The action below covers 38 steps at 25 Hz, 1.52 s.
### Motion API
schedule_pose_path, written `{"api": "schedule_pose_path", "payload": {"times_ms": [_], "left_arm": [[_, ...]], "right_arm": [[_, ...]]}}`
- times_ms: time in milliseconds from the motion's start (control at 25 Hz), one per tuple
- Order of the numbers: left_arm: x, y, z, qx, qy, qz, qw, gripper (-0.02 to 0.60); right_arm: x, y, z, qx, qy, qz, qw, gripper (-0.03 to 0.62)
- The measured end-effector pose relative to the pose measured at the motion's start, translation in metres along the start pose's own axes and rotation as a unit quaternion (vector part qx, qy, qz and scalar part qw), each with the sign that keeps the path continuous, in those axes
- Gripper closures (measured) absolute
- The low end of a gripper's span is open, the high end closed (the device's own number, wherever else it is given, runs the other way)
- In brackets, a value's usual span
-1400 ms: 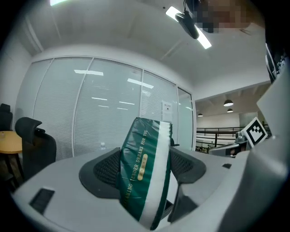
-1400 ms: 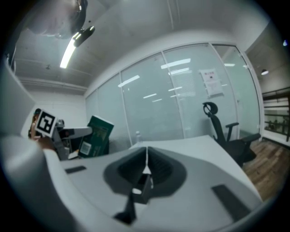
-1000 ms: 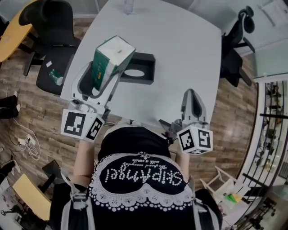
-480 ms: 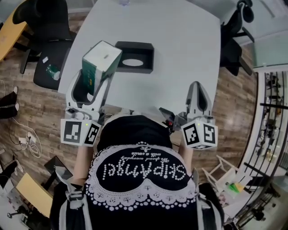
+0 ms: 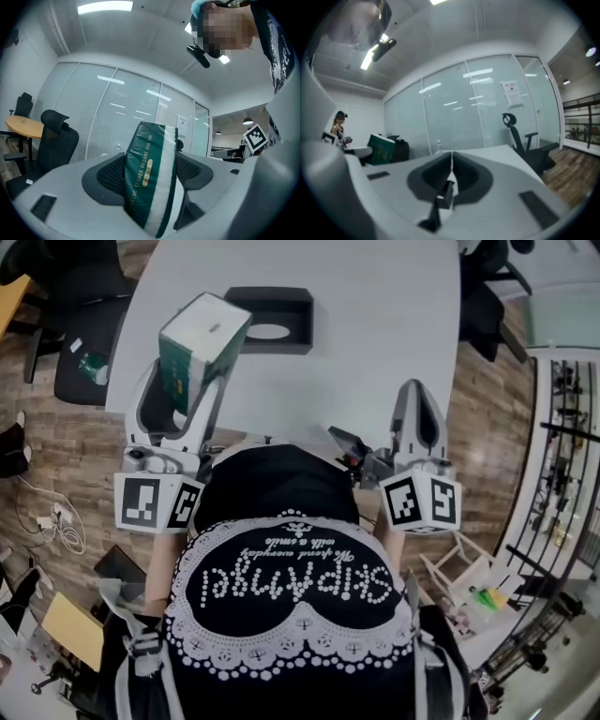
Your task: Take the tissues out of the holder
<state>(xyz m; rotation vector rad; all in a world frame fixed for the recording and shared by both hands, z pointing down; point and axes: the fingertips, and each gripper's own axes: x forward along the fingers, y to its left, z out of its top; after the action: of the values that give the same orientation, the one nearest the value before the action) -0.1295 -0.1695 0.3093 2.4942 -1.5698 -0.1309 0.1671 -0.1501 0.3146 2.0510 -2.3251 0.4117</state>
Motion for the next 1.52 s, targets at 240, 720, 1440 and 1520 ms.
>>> {"api": "schedule_pose_path", "payload": {"times_ms": [240, 720, 1440, 1520], "left_arm": [[0.003, -0.003, 0.003, -0.001, 0.000, -0.007, 1.0000, 0.233], [0.006, -0.008, 0.003, 0.002, 0.007, -0.015, 0.9999, 0.233], [0.015, -0.016, 0.007, 0.007, 0.009, -0.028, 0.9995, 0.233], [0.016, -0.017, 0.009, 0.007, 0.008, -0.029, 0.9995, 0.233]], "right_arm": [[-0.003, -0.005, 0.003, -0.004, 0.000, -0.007, 1.000, 0.562], [-0.002, -0.009, 0.001, -0.008, 0.005, -0.012, 1.000, 0.562], [-0.003, -0.013, 0.002, -0.020, 0.014, -0.016, 1.000, 0.562], [-0.002, -0.013, 0.002, -0.020, 0.014, -0.015, 1.000, 0.562]]}}
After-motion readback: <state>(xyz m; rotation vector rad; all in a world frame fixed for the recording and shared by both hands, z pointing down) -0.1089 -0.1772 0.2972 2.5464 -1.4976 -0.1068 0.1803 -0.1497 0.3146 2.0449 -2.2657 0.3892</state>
